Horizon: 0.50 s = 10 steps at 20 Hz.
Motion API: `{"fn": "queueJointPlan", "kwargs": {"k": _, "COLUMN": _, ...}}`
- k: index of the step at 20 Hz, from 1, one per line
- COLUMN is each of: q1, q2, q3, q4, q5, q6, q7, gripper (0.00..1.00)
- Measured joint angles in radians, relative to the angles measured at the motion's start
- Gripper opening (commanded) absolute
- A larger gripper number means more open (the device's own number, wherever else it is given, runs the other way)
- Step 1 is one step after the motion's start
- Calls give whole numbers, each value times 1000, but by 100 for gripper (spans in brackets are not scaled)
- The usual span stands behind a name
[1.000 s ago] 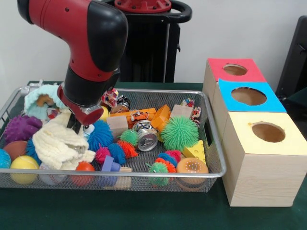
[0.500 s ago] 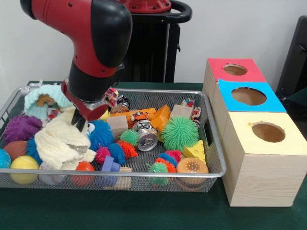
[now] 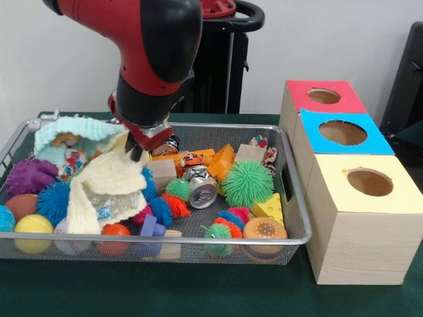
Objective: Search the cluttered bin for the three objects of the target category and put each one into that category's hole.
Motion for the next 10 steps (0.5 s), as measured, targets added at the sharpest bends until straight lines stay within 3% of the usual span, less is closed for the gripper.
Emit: {"fn": "queueJointPlan", "kwargs": {"k": 10, "q1": 27, "q2": -3, "q3": -19, "q4": -64, "q5": 20, "q6": 93, "q7": 0, "gripper": 0}}
